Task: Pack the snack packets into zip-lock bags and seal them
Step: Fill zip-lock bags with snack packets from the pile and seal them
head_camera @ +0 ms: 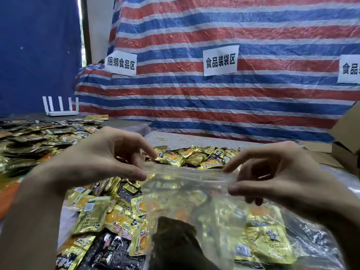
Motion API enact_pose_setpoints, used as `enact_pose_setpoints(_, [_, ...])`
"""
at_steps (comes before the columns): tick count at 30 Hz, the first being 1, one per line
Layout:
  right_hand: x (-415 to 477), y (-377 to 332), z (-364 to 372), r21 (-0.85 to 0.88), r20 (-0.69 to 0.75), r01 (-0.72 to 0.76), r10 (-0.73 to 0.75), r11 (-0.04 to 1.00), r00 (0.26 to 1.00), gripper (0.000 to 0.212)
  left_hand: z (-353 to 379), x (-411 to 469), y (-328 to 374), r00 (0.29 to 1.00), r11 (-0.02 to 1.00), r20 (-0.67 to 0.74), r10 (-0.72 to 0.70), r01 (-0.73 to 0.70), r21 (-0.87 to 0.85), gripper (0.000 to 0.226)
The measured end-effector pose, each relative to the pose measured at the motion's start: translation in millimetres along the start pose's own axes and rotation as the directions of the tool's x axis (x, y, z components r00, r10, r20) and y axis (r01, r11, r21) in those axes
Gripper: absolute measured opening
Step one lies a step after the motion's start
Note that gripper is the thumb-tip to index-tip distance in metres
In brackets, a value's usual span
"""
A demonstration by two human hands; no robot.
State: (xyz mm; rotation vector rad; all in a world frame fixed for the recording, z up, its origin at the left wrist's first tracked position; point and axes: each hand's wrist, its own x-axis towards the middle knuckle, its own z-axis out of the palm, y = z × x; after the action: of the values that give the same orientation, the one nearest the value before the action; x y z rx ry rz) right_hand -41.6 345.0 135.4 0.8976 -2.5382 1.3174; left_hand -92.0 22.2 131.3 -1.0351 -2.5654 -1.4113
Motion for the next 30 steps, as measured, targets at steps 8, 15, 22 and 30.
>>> enact_pose_setpoints(8, [1.8, 2.1, -1.5, -0.123, -0.067, -0.089, 0.082, 0.988, 0.994, 0.016, 8.4, 6.5, -1.0, 0.995, 0.971, 0.009, -0.102, 0.098, 0.22, 0.012])
enact_pose_setpoints(15, [-2.6, -1.0, -4.6, -0.037, -0.058, -0.166, 0.164, 0.985, 0.985, 0.023, 8.2, 2.9, 8.1, 0.999, 0.969, 0.013, -0.038, 0.034, 0.243, 0.011])
enact_pose_setpoints(22, [-1.1, -7.0, 5.6, -0.308, -0.172, -0.204, 0.157, 0.929, 0.973, 0.03, 16.3, 7.5, 11.4, 0.999, 0.958, -0.03, -0.015, 0.023, 0.285, 0.016])
enact_pose_setpoints(30, [14.9, -40.0, 65.7, -0.617, -0.062, 0.002, -0.051, 0.787, 0.997, 0.051, 25.1, 6.1, 26.2, 1.0, 0.975, 0.031, 0.005, -0.012, 0.223, 0.014])
